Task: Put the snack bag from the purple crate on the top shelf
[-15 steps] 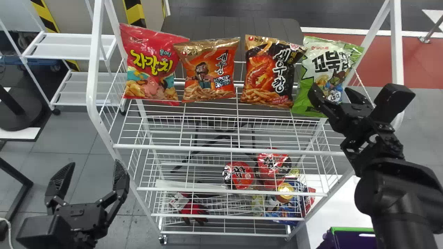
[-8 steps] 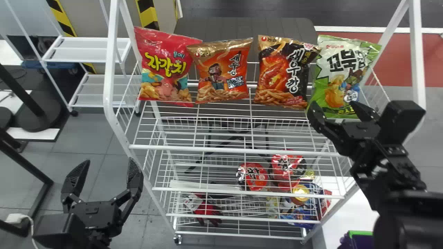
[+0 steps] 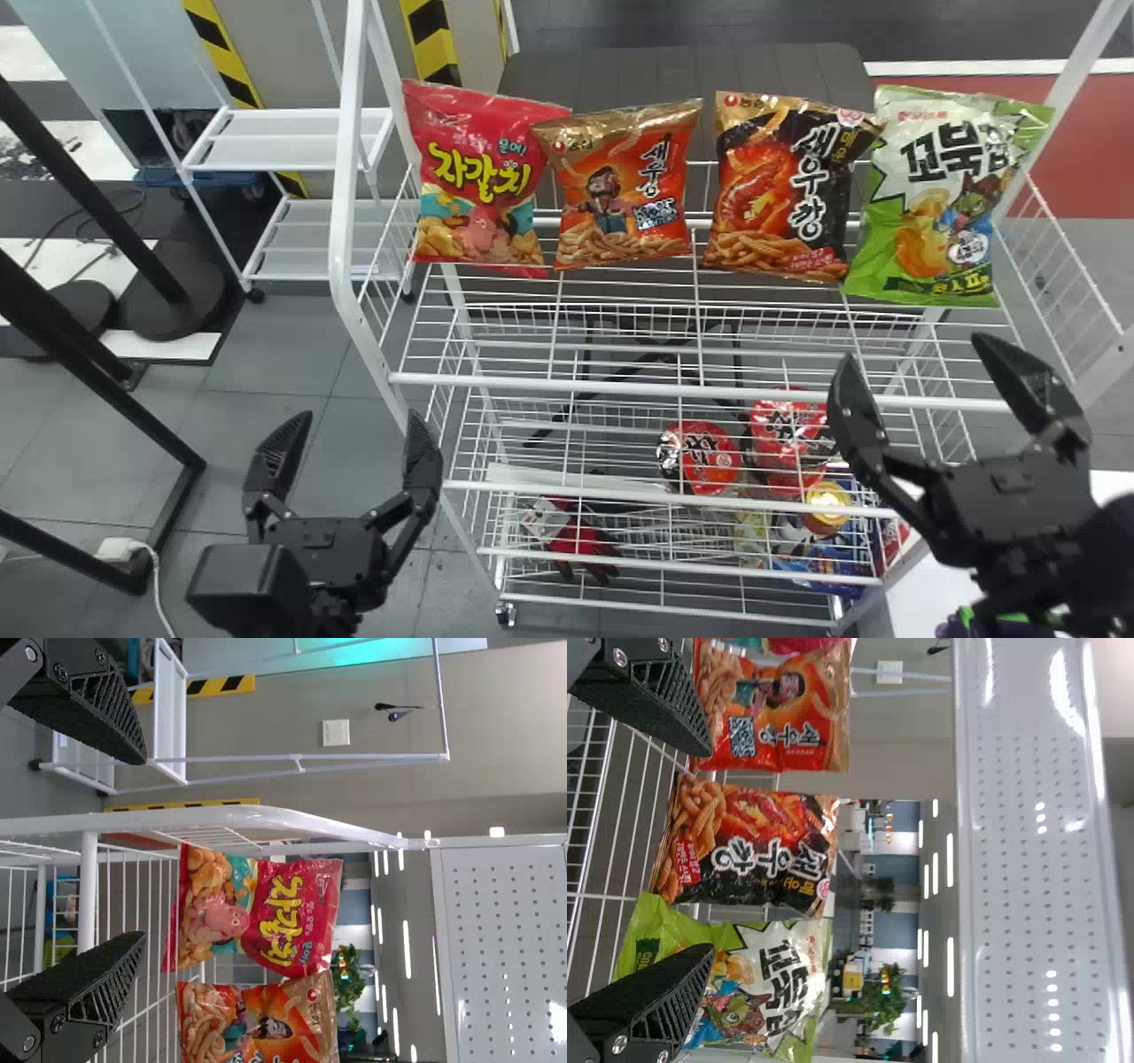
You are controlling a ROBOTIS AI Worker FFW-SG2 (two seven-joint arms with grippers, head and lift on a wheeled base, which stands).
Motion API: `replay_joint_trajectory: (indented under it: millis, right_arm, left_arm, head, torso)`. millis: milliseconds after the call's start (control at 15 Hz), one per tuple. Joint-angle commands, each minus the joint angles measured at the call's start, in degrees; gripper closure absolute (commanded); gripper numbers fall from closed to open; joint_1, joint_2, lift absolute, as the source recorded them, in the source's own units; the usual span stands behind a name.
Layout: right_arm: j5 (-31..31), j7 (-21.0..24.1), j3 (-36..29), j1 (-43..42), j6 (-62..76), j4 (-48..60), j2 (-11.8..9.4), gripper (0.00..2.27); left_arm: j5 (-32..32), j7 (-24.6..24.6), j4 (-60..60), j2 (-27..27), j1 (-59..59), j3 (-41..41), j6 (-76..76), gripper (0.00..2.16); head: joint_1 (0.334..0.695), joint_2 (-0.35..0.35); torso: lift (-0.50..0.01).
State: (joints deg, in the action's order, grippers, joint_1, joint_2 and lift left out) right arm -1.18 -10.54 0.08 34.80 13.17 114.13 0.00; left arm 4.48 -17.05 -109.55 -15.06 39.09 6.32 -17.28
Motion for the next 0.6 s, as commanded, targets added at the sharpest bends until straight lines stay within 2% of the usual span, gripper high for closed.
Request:
replay_joint_trajectory:
  millis: [0, 533]
  right_arm:
    - [-0.23, 0.43, 0.1, 2.73, 1.64, -0.13, 0.05, 0.02]
    - [-0.23, 2.54, 2.65, 5.28, -6.27, 3.21, 0.05, 0.04]
  left_arm:
    - [-0.78, -0.09, -0.32, 0.29, 0.2, 0.44, 0.55, 0.12]
    - [-2.72, -0.7, -3.04, 0.91, 2.4, 0.62, 1.95, 0.12]
  head:
    - [0.695, 0.11]
    - [0.695, 0.108]
  torso:
    - [0.0]
    - [0.0]
